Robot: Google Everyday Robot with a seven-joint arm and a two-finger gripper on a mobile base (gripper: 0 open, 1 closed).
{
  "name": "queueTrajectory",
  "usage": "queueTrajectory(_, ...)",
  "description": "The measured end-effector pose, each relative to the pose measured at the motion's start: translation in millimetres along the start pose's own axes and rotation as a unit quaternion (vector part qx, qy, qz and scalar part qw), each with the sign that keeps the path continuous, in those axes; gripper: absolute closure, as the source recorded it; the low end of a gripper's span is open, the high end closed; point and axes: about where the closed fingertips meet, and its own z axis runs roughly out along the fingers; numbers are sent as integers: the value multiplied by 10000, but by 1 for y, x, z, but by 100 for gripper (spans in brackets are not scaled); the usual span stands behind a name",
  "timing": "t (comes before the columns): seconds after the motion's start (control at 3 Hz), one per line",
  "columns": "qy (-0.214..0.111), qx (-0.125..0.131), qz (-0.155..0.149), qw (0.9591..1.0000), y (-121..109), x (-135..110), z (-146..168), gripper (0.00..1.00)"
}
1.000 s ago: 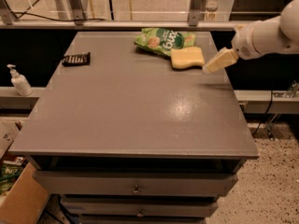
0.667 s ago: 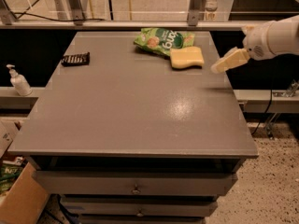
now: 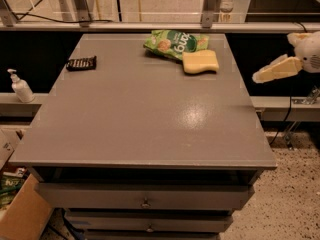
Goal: Move sponge near green rice chip bag
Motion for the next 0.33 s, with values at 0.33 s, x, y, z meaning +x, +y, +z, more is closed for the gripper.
queueTrajectory(0.33,-11,31,40,10000,-2,3,-5,0)
